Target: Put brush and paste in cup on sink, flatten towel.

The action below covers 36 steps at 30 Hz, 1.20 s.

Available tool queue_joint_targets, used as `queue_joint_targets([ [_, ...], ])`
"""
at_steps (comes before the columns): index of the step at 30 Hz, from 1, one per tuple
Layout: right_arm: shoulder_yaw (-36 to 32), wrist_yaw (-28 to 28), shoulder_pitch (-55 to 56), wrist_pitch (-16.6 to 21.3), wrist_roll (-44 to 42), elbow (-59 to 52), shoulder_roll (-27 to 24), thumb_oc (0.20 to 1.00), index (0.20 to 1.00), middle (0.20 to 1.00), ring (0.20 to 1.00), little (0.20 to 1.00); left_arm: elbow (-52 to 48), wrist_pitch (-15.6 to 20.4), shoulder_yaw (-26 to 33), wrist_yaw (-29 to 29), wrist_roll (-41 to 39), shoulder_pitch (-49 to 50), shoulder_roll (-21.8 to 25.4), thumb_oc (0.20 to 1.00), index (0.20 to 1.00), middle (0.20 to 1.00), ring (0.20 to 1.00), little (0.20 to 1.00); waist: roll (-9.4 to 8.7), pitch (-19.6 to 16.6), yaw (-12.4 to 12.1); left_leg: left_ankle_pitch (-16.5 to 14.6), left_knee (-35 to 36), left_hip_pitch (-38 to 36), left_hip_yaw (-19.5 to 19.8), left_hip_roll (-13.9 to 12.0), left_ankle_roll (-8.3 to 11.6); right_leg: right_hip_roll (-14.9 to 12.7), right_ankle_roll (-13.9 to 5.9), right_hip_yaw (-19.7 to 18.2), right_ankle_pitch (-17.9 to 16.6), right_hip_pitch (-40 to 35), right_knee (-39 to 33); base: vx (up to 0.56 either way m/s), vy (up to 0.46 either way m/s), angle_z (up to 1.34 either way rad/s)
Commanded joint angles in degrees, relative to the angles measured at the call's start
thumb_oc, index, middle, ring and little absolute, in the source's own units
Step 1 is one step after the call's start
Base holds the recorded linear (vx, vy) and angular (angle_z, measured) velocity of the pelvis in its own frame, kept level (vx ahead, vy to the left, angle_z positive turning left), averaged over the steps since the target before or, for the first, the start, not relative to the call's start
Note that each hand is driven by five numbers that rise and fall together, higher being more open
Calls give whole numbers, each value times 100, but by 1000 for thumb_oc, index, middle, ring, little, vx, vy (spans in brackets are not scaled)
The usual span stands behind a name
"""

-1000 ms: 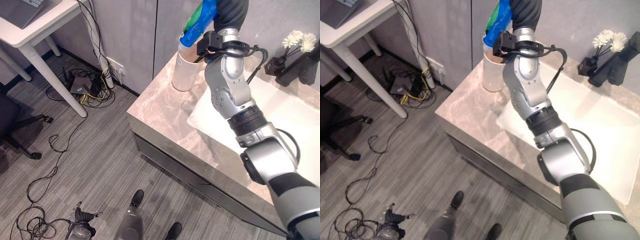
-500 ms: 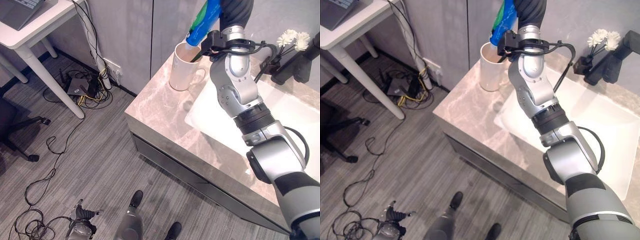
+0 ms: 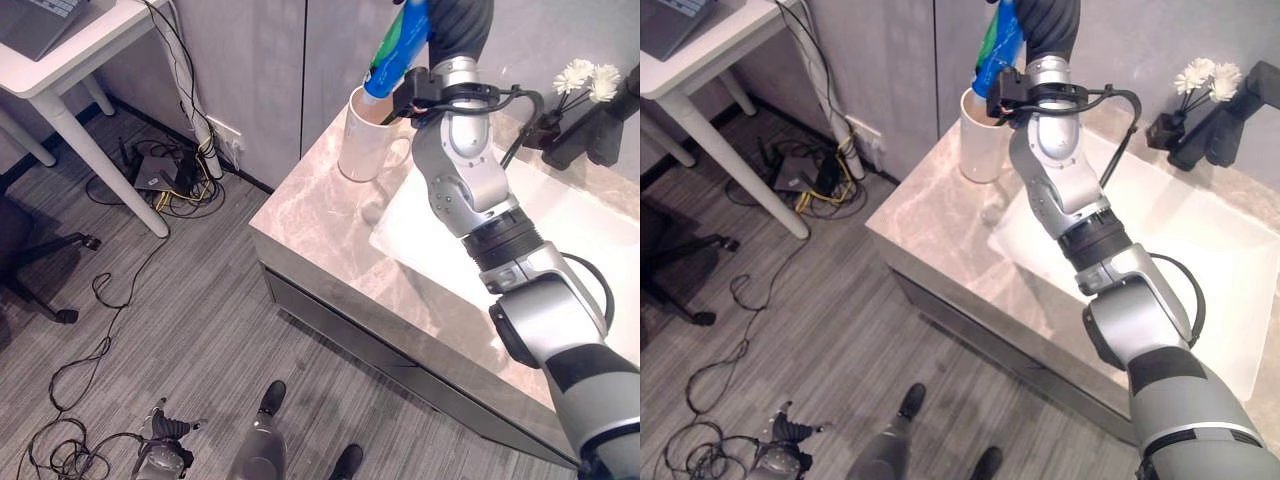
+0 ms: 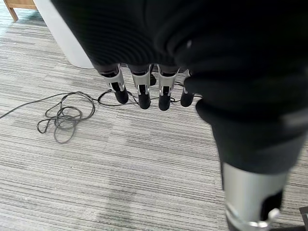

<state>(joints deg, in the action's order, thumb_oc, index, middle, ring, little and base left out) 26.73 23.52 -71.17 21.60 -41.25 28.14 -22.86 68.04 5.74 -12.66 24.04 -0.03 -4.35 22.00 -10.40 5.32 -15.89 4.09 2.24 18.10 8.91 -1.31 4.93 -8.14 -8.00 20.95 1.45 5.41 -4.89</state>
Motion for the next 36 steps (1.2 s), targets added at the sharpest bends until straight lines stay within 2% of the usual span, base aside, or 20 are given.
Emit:
queue_joint_targets([
  [1,-33,-76,-181,209,206,-136,-44,200,200,200,200,200,135,106,-149,215,-135,-61,105,1000,1000,1000,1000,1000,-310,12,-46,241,276,113,9,225,-34,-839,-510,21,-1293,-480,-11,0,0,0],
  [17,-28,-112,124,144,294,-94,82,200,200,200,200,200,162,87,-154,214,-82,-38,74,1000,1000,1000,1000,1000,-340,23,-48,245,276,112,-17,212,-40,-835,-494,4,-1291,-477,-11,0,0,0],
  [25,-82,103,196,129,755,-30,129,200,200,200,200,200,185,89,-193,251,-24,-45,61,1000,1000,1000,1000,1000,-318,39,-53,256,276,131,-4,219,-47,-833,-492,5,-1263,-459,-11,0,0,0],
  [36,-8,144,134,43,959,356,135,200,200,200,200,200,211,108,-254,274,1,-92,69,1000,1000,1000,1000,1000,-330,57,-92,258,276,161,20,230,-51,-831,-499,19,-1261,-438,-11,0,0,0],
])
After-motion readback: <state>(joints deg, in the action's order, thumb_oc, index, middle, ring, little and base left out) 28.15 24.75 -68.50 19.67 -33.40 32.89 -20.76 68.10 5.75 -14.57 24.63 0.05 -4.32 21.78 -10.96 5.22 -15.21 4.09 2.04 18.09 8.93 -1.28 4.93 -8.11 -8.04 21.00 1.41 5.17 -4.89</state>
